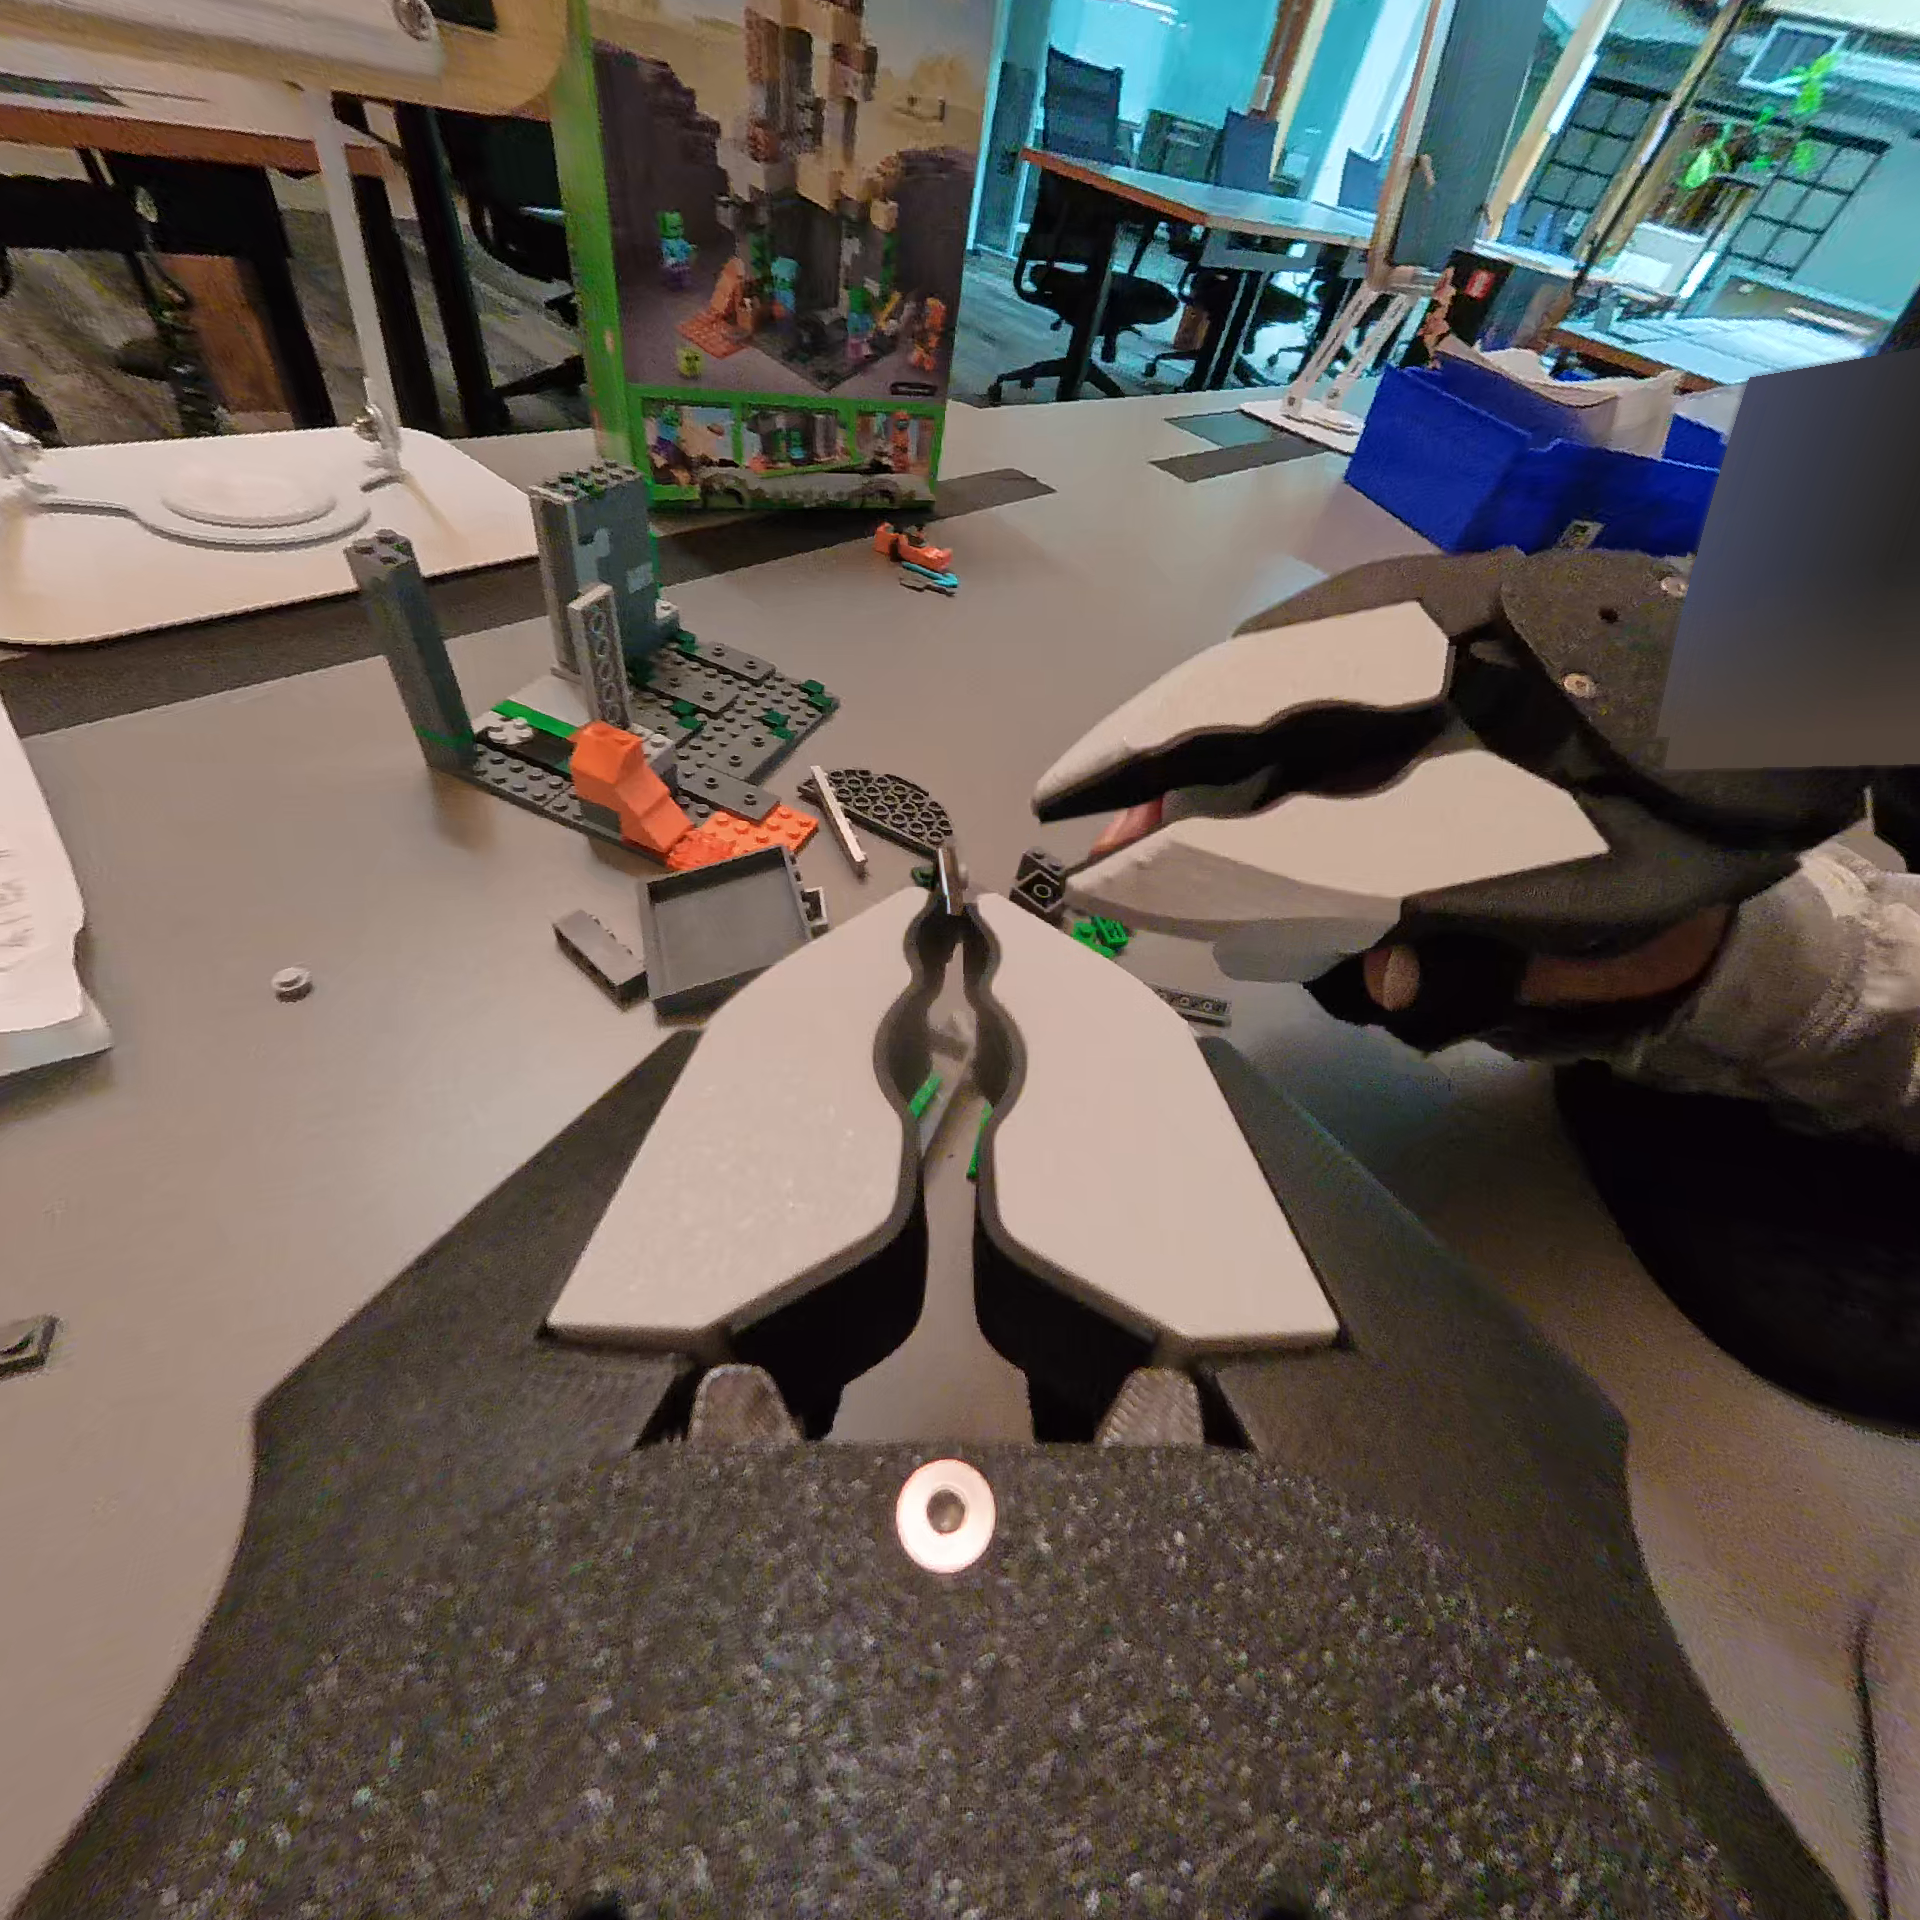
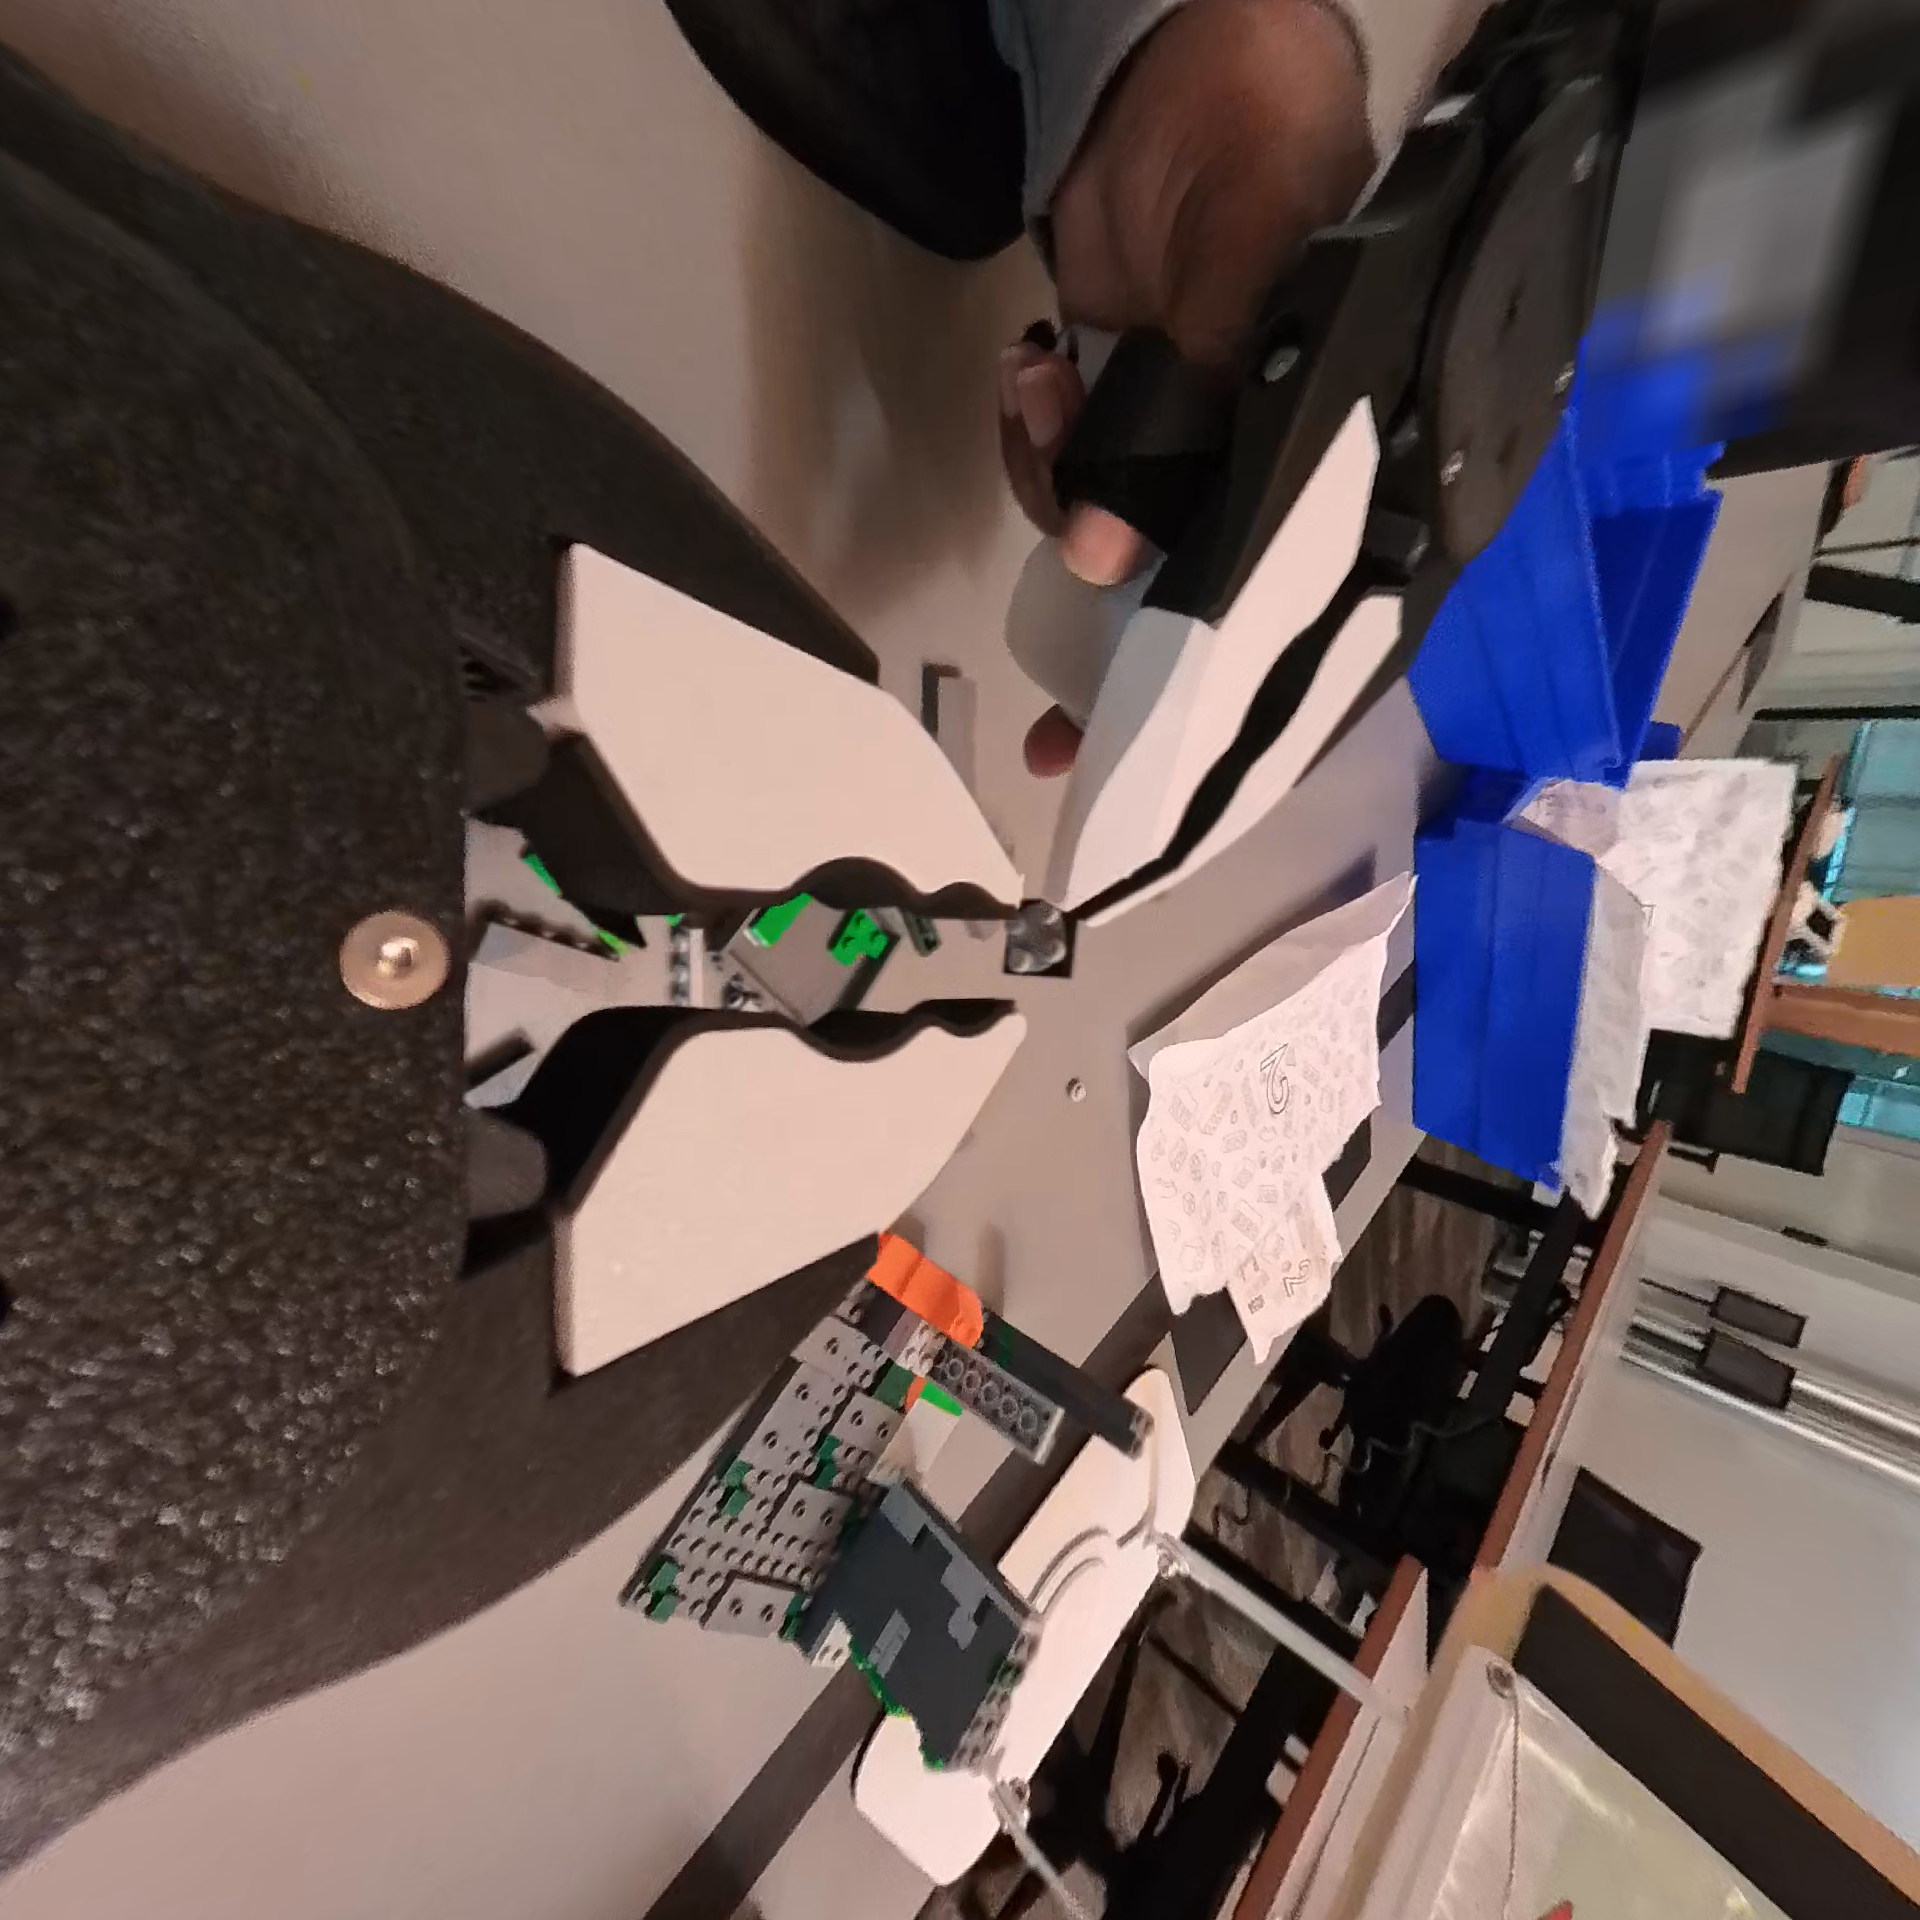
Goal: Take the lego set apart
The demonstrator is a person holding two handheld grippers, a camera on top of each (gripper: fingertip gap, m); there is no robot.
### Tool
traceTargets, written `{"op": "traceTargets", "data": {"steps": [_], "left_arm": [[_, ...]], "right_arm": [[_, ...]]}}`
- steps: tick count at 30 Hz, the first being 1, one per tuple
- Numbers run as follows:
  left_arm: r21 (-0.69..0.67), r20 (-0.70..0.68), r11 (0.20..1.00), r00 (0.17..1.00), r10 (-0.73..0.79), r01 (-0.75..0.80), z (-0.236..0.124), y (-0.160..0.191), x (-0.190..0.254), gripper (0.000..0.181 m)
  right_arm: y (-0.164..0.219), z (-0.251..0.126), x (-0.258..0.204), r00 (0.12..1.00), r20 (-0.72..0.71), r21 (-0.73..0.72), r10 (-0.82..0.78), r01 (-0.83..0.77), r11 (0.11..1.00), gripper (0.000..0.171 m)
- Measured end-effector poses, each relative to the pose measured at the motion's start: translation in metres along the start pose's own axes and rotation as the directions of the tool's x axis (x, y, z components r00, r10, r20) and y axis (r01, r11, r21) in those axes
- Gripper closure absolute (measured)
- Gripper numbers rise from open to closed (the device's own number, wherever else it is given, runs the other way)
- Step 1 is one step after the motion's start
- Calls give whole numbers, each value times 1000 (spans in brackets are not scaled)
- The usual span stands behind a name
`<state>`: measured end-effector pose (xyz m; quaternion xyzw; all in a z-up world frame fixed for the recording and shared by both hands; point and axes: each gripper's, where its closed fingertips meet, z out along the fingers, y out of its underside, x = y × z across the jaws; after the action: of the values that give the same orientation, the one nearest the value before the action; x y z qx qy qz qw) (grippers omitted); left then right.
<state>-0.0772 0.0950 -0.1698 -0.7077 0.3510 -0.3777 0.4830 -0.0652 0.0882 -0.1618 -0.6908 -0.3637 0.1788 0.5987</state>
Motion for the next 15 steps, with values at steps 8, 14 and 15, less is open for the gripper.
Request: {"op": "traceTargets", "data": {"steps": [8,14,15], "left_arm": [[-14,-76,999,996,50,-51,2,4,13,178],[-24,-122,988,981,151,-155,2,9,23,178],[-27,-131,986,978,160,-164,1,9,25,178]], "right_arm": [[8,-1,-8,985,60,-12,-160,161,987,157],[15,-4,-15,970,140,-19,-200,204,979,155],[15,-5,-16,968,151,-17,-199,203,979,155]]}}
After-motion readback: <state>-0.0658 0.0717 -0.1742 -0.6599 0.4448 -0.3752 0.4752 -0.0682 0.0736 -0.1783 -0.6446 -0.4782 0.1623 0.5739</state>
